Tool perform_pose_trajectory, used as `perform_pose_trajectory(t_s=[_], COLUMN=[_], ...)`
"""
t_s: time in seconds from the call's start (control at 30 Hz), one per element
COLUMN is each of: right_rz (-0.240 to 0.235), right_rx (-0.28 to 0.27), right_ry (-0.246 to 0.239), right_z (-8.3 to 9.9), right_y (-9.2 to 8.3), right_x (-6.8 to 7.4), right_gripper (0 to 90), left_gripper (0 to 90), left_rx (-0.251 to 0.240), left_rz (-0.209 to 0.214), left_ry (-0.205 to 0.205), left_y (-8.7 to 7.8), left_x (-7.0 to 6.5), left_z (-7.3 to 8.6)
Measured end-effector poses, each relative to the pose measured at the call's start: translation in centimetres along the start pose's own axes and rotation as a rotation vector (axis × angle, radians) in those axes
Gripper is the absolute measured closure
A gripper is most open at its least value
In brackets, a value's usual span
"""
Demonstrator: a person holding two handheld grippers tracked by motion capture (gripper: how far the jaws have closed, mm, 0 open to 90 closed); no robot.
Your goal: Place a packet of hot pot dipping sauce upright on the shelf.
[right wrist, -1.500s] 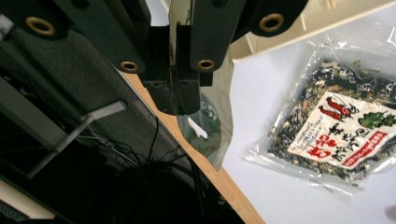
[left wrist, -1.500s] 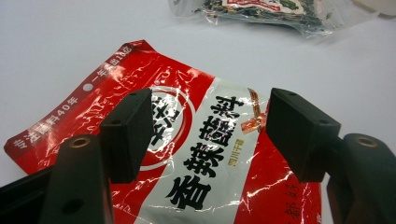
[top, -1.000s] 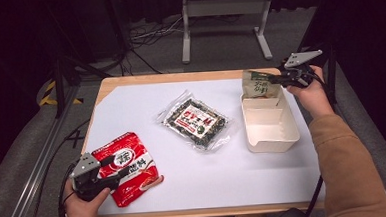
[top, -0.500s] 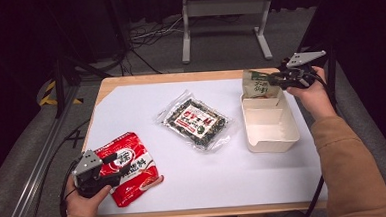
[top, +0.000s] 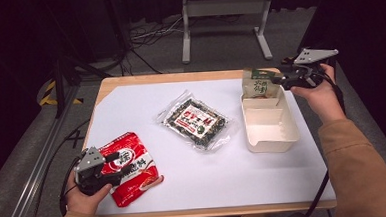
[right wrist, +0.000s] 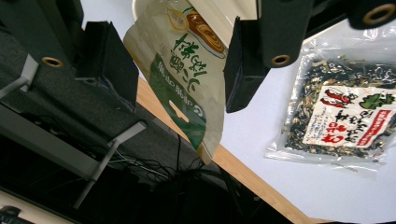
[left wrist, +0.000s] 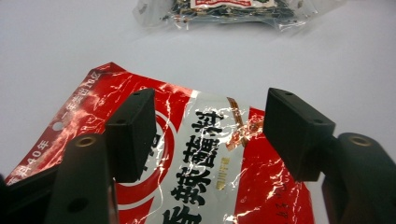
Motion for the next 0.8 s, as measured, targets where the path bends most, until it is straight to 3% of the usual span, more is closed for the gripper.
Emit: perform_pose_trajectory(t_s=[0.07, 0.13, 0.27, 0.33, 0.47, 0.7, 0.8], right_rz=[0.005, 0.004, 0.035, 0.036, -0.008, -0.073, -0.107], right_rx=[-0.002, -0.012, -0.050, -0.063, -0.063, -0.092, -0.108], right_ry=[-0.002, 0.000, 0.031, 0.039, 0.043, 0.031, 0.043], right_z=[-0.2, -0.5, -1.1, -1.2, -1.8, -2.6, -2.9], right_y=[-0.6, -1.1, -2.6, -2.9, -3.6, -3.5, -3.4], right_x=[0.2, 0.5, 1.8, 2.2, 4.2, 6.9, 8.2], right_gripper=[43.8, 43.2, 40.6, 40.8, 40.6, 40.9, 40.9], left_gripper=[32.3, 29.1, 22.3, 19.0, 14.4, 20.5, 23.0], left_rx=[0.013, 0.017, -0.001, -0.017, -0.039, -0.060, -0.076], left_rz=[0.002, -0.004, -0.073, -0.086, -0.119, -0.134, -0.147], left_ry=[-0.032, -0.037, -0.035, -0.033, -0.037, -0.047, -0.071], left_y=[-0.1, -0.1, -0.4, -0.5, -0.5, -0.8, -0.8], left_x=[0.5, 0.6, 1.4, 1.7, 2.5, 3.6, 4.4], left_z=[-0.4, -0.5, -1.2, -1.4, -1.5, -1.7, -1.7])
Point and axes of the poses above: each handheld gripper's, and its own axes: y roughly forward along the jaws, z roughly out of its underside, x roughly to its left, the point moved 3 cm from there along y, roughly forward along the jaws, and after that the axes turned 11 degrees about -y, right-handed, at the moved point
